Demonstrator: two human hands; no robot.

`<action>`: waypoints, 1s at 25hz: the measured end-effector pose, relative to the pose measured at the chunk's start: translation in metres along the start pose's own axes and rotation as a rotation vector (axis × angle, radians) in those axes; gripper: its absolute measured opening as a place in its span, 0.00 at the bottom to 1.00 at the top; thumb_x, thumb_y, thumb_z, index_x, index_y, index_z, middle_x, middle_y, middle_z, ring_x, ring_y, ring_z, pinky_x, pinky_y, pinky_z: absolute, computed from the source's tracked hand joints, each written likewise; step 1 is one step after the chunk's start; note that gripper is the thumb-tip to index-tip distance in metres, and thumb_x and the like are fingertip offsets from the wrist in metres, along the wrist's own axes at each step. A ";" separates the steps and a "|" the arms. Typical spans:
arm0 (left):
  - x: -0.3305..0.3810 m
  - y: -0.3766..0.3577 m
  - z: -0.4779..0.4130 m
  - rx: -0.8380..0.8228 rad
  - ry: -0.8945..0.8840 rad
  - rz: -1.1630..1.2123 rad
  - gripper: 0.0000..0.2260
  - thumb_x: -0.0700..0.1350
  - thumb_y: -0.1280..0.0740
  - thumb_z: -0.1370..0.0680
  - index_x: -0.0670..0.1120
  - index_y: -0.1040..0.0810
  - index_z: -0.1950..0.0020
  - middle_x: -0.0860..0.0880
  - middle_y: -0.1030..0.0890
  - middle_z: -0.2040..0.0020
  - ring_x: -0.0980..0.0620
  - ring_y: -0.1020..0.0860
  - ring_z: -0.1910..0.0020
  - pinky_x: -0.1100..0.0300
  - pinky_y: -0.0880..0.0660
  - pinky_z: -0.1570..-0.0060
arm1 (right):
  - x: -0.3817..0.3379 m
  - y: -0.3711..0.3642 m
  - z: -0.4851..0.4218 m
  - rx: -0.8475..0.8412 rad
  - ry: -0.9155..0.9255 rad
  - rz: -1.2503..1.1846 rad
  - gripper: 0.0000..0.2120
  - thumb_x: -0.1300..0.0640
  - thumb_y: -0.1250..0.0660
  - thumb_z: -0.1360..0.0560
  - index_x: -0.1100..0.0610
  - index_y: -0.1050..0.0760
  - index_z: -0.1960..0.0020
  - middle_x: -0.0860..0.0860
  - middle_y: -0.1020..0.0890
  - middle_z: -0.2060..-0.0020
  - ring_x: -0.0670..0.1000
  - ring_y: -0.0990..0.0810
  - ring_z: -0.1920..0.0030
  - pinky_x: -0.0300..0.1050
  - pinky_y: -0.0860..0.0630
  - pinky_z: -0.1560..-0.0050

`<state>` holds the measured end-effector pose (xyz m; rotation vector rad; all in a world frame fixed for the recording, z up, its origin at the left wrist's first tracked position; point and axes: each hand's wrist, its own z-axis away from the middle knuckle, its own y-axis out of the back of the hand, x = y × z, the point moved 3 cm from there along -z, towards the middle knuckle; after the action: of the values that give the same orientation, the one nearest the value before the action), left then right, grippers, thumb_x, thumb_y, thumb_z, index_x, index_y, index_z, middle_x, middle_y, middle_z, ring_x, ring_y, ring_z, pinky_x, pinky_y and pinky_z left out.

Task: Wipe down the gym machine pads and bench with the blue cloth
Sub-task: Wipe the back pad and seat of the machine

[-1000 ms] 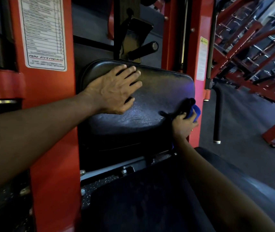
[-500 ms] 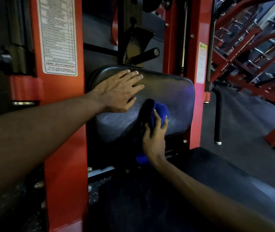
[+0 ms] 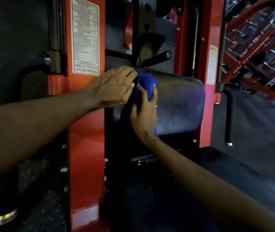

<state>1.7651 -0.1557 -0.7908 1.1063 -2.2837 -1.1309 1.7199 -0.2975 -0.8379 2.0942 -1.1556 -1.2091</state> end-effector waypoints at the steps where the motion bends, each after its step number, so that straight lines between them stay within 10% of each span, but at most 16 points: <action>1: 0.002 -0.002 0.004 -0.016 0.012 0.003 0.21 0.49 0.45 0.21 0.35 0.28 0.36 0.34 0.25 0.36 0.36 0.27 0.36 0.48 0.34 0.31 | -0.002 -0.005 0.021 -0.059 0.041 -0.005 0.29 0.59 0.37 0.23 0.43 0.37 0.24 0.52 0.51 0.19 0.60 0.32 0.27 0.56 0.23 0.42; 8: 0.005 -0.008 0.006 -0.037 0.053 0.017 0.23 0.54 0.48 0.20 0.39 0.27 0.36 0.37 0.27 0.33 0.39 0.29 0.32 0.47 0.34 0.30 | 0.023 0.006 0.069 -0.384 0.398 0.153 0.30 0.58 0.36 0.21 0.45 0.39 0.21 0.57 0.54 0.19 0.63 0.46 0.21 0.56 0.29 0.32; 14: 0.018 -0.002 -0.018 -0.001 0.157 0.008 0.21 0.55 0.48 0.20 0.41 0.24 0.45 0.39 0.23 0.45 0.39 0.27 0.45 0.46 0.29 0.48 | -0.019 -0.023 0.008 -0.150 0.254 0.127 0.29 0.60 0.35 0.27 0.67 0.32 0.27 0.72 0.39 0.26 0.69 0.42 0.24 0.59 0.37 0.26; 22: 0.018 -0.031 0.006 -0.048 -0.123 -0.106 0.24 0.52 0.46 0.23 0.41 0.28 0.31 0.39 0.28 0.30 0.39 0.31 0.32 0.46 0.35 0.32 | 0.101 0.032 0.054 -0.581 0.839 0.551 0.38 0.59 0.40 0.29 0.42 0.42 0.21 0.57 0.54 0.19 0.63 0.45 0.21 0.55 0.31 0.29; 25: 0.015 -0.038 0.011 -0.071 -0.142 -0.197 0.26 0.52 0.46 0.22 0.40 0.31 0.27 0.38 0.31 0.27 0.38 0.33 0.28 0.47 0.41 0.29 | 0.143 0.058 0.023 -0.464 0.685 0.475 0.36 0.63 0.38 0.26 0.43 0.40 0.21 0.60 0.50 0.20 0.63 0.42 0.22 0.59 0.29 0.31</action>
<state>1.7675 -0.1760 -0.8278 1.2836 -2.2579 -1.3960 1.7124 -0.4482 -0.8764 1.5541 -0.8612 -0.4168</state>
